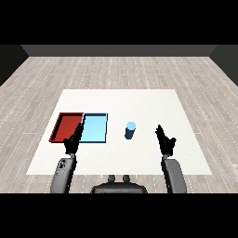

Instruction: Pick the blue can and put it in the blue box

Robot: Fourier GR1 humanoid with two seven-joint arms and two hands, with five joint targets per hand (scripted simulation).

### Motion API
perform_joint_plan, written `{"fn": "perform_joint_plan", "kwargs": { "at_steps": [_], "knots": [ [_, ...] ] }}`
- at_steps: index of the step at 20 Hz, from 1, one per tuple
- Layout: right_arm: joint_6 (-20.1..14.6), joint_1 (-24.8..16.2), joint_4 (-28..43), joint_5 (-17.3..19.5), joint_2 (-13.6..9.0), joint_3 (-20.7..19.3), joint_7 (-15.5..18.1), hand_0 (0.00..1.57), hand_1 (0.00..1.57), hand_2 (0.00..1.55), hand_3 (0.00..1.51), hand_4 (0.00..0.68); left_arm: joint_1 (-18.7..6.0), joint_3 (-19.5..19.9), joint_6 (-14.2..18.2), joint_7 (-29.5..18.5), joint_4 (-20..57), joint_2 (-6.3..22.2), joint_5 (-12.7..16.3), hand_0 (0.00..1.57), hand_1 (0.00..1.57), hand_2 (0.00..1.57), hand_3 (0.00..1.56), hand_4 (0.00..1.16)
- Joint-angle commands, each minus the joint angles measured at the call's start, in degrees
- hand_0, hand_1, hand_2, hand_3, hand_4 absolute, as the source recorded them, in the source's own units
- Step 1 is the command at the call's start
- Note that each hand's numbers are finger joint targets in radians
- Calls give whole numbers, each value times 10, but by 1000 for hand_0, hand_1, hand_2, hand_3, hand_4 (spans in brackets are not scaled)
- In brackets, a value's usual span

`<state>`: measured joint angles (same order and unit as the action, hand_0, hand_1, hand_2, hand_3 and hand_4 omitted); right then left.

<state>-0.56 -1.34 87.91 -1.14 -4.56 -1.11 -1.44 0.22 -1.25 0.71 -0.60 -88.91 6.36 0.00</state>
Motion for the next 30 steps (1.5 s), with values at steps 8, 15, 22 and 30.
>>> {"fn": "perform_joint_plan", "kwargs": {
  "at_steps": [8,15,22,30],
  "knots": [
    [38,113,17,-52,28,-11,94,0,0,0,0,0,-24,23,-18,-126,-84,-39,51,0,0,0,0,0],
    [77,122,-11,-83,14,-31,129,0,0,0,0,0,11,27,-56,-253,-25,-52,64,0,0,0,0,0],
    [69,135,-71,-68,24,-26,172,0,0,0,0,0,-1,55,-77,-250,-7,-33,88,0,0,0,0,0],
    [86,144,-127,-90,8,-50,184,0,0,0,0,0,4,25,-47,-264,7,-57,58,0,0,0,0,0]
  ]
}}
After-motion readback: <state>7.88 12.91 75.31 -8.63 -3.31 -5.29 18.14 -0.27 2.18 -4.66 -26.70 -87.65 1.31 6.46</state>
